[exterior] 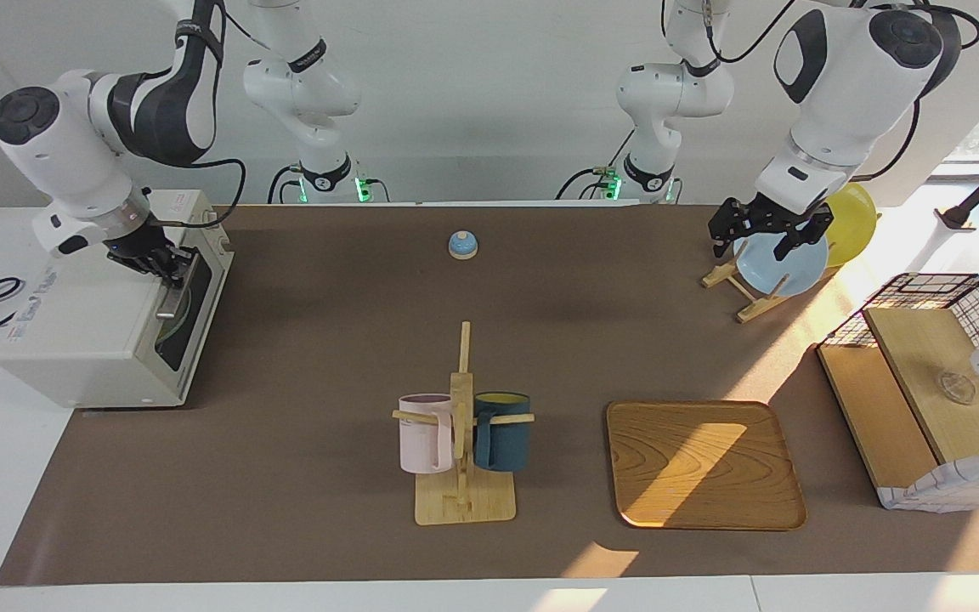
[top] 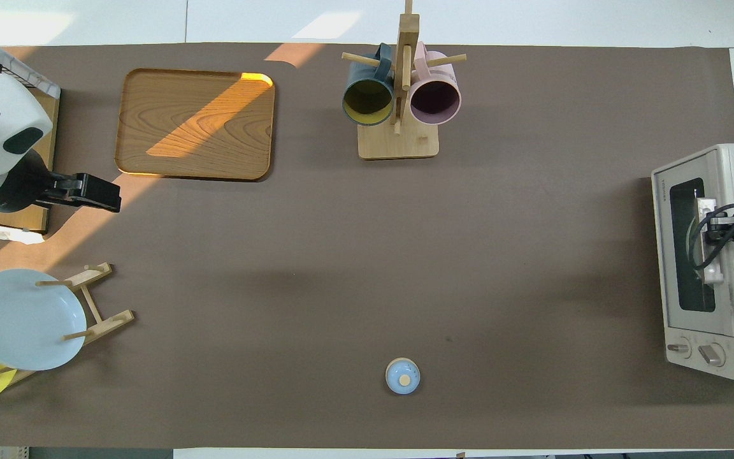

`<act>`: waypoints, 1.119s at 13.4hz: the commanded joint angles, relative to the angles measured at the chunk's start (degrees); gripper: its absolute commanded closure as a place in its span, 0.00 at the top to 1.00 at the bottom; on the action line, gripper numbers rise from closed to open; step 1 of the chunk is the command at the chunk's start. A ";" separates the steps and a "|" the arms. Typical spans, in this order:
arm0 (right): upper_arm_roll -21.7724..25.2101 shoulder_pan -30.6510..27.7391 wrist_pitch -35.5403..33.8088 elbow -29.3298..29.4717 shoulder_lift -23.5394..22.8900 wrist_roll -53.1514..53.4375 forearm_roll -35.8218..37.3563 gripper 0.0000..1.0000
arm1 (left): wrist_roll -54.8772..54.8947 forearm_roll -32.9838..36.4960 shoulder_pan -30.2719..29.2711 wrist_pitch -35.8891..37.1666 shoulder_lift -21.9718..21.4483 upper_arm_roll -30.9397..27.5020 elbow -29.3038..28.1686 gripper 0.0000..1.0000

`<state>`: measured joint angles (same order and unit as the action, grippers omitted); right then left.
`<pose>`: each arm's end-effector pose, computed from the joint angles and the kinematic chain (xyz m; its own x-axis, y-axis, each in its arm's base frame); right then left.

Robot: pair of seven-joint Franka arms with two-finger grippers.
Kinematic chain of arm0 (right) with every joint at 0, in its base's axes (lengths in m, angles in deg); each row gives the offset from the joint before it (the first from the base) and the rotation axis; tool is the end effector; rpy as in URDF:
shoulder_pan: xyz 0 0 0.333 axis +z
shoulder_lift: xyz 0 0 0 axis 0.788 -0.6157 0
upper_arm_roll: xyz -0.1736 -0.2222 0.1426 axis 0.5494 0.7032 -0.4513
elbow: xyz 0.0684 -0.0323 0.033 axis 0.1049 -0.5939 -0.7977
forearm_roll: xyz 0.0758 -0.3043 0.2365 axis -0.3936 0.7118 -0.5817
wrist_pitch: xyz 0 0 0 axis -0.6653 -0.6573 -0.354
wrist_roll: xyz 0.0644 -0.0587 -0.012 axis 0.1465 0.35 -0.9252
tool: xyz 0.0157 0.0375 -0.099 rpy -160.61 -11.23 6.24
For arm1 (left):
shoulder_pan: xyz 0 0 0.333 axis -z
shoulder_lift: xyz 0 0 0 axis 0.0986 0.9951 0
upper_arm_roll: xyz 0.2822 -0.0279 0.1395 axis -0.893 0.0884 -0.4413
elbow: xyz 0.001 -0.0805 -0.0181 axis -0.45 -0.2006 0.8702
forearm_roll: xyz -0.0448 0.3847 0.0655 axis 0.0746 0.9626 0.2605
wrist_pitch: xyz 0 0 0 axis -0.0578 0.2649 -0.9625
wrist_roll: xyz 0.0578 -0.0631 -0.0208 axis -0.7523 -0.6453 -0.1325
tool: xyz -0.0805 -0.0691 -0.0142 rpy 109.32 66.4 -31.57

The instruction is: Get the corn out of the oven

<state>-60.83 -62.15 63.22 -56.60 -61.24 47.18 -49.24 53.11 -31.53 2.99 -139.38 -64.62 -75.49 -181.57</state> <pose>0.5231 -0.1231 0.4731 0.9884 -0.1183 -0.0950 -0.1139 -0.9922 0.0504 0.5467 -0.0893 0.5808 0.9893 -0.1434 -0.0272 -0.1427 -0.9895 0.0235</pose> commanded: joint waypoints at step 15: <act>-0.86 10.68 25.30 -13.10 -8.95 11.13 -9.64 0.00 | 0.24 1.04 -0.03 -0.33 -1.04 -0.04 -0.90 1.00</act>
<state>-62.15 -50.83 86.49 -69.06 -69.52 58.22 -56.14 53.11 -31.53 2.99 -139.38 -64.62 -75.49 -181.57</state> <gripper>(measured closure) 0.991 0.000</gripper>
